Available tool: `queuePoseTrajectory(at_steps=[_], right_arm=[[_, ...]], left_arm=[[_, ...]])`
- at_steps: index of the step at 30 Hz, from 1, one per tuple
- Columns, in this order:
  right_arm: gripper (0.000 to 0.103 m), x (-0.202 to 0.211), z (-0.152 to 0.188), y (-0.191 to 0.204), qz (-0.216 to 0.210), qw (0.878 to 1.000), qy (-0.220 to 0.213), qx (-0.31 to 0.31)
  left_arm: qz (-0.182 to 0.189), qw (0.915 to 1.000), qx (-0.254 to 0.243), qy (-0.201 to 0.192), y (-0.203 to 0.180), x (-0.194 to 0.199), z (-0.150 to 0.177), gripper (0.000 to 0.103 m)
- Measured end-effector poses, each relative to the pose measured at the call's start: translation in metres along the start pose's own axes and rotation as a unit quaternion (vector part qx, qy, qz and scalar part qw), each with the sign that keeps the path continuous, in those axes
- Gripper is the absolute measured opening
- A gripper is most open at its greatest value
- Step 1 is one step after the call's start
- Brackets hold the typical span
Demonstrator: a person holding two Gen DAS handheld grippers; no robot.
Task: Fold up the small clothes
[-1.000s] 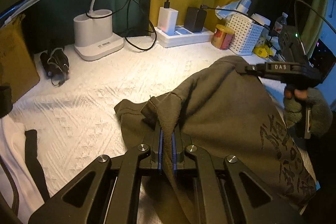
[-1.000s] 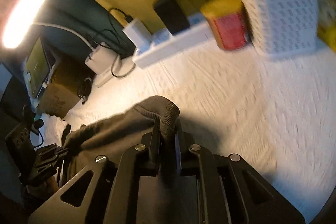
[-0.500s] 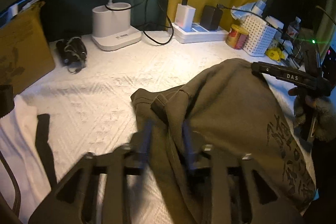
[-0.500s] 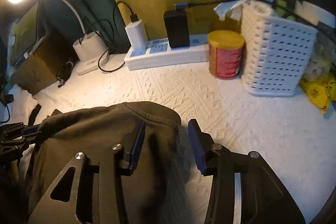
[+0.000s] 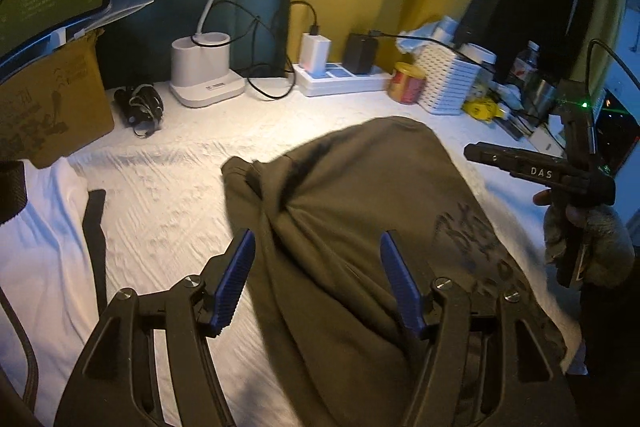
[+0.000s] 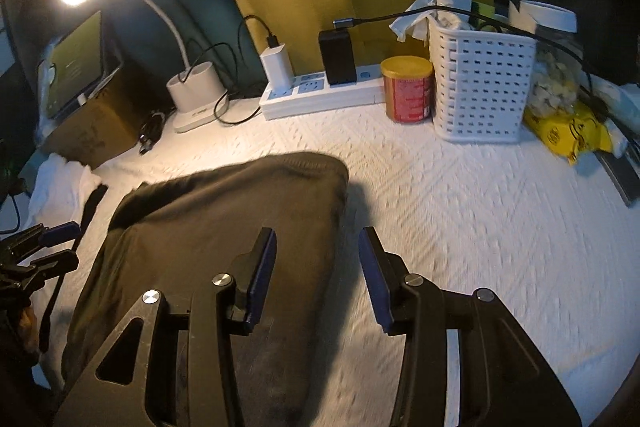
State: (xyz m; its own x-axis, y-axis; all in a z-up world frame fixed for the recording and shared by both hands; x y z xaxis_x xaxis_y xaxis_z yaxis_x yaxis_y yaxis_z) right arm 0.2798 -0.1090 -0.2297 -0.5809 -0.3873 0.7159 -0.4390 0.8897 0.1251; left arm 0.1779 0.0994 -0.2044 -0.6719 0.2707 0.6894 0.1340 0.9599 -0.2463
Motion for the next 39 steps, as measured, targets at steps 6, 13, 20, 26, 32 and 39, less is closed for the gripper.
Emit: queuePoseTrajectory(at_steps=[6,13,20,26,32,39], right_arm=[[0.046,0.023,0.022,0.006,0.000,1.000,0.001,0.001],[0.046,0.043,0.050,0.015,-0.003,1.000,0.008,0.003],[0.046,0.060,0.079,0.021,-0.006,1.000,0.014,-0.001],[0.046,0.073,0.103,0.029,-0.011,1.000,0.019,-0.004],[0.046,0.083,0.122,0.032,-0.014,1.000,0.021,-0.011],[0.046,0.091,0.133,0.036,-0.012,1.000,0.020,-0.010]], left_arm=[[0.011,0.9999,-0.002,-0.001,-0.019,0.014,0.017,0.065],[0.022,0.9997,-0.001,0.004,-0.035,0.023,0.037,0.065],[0.053,0.9985,-0.009,0.013,-0.054,0.033,0.058,0.065],[0.095,0.9946,-0.013,0.039,-0.076,0.036,0.091,0.065],[0.099,0.9930,-0.012,0.064,-0.079,0.037,0.118,0.064],[0.091,0.9924,-0.039,0.073,-0.079,0.044,0.136,0.007]])
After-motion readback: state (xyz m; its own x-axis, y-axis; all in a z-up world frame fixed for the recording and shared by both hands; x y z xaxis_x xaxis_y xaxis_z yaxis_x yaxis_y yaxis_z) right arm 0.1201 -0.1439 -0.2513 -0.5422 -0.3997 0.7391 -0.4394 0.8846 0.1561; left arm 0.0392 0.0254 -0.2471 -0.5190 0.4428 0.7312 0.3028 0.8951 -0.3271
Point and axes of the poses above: each gripper's, at about its wrist camera, not at the fingertips, and x roughly against the way its jaws point, y to its left, z to its underside, the point moved 7 cm from there along -x, roughly the way its jaws point, and after that the axes turned 3 degrees about z, right-handed, at the moved point
